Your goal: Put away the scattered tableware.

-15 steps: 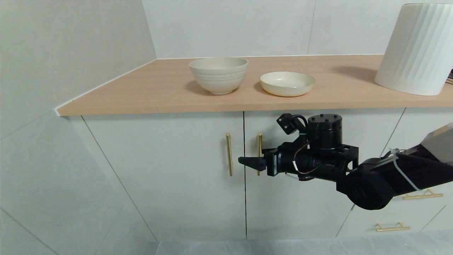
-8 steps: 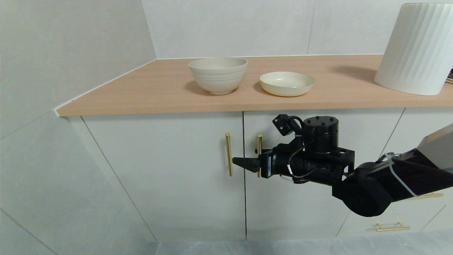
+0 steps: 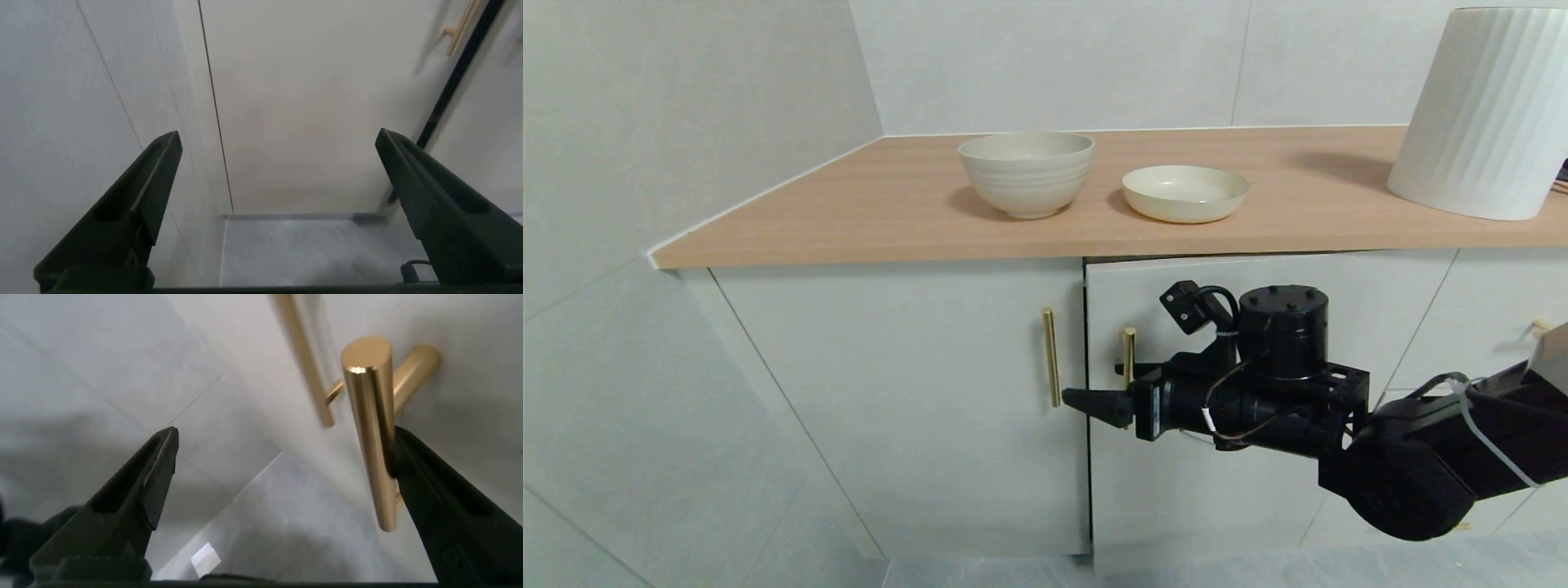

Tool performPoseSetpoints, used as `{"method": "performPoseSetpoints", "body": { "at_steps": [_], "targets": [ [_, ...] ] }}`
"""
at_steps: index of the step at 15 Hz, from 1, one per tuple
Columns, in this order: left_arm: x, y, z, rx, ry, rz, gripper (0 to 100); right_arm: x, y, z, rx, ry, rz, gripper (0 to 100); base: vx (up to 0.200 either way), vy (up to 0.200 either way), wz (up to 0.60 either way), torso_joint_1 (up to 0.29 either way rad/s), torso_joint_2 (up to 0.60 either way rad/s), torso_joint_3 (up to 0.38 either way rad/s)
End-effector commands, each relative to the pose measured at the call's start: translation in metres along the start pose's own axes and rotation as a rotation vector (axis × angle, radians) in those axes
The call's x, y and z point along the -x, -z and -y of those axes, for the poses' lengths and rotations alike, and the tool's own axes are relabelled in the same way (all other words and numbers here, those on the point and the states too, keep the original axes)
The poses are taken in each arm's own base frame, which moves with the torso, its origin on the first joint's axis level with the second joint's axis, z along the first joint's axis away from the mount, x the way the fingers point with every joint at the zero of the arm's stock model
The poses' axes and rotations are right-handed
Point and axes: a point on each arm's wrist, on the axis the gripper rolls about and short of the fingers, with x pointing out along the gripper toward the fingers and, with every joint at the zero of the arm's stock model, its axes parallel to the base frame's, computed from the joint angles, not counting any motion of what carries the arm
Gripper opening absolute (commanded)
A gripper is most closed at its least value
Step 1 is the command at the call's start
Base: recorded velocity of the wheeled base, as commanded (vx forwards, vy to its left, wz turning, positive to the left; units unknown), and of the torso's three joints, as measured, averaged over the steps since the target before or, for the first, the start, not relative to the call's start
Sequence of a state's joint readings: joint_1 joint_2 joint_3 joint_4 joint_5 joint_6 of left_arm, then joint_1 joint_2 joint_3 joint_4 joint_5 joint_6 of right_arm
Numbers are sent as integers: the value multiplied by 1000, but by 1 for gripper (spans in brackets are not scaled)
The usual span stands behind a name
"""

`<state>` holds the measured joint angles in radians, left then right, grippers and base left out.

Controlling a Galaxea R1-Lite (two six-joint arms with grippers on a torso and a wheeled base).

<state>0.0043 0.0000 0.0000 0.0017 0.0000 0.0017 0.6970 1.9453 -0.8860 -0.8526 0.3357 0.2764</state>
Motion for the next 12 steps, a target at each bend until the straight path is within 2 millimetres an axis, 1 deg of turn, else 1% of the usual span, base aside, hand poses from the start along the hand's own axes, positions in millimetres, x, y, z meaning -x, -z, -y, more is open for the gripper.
{"method": "performPoseSetpoints", "body": {
  "at_steps": [1, 2, 4, 8, 12],
  "targets": [
    [0, 0, 0, 0, 0, 0, 100, 11, 1, -17, 21, -43, 21, 100, 0, 0, 0, 0, 0, 0],
    [0, 0, 0, 0, 0, 0, 100, 18, 4, -21, 26, -53, 27, 100, 0, 0, 0, 0, 0, 0],
    [0, 0, 0, 0, 0, 0, 100, 28, 6, -25, 25, -59, 27, 100, 0, 0, 0, 0, 0, 0],
    [0, 0, 0, 0, 0, 0, 100, 54, 17, -38, 17, -82, -8, 100, 0, 0, 0, 0, 0, 0],
    [0, 0, 0, -41, 0, -1, 100, 63, 17, -41, 27, -89, 10, 100, 0, 0, 0, 0, 0, 0]
  ]
}}
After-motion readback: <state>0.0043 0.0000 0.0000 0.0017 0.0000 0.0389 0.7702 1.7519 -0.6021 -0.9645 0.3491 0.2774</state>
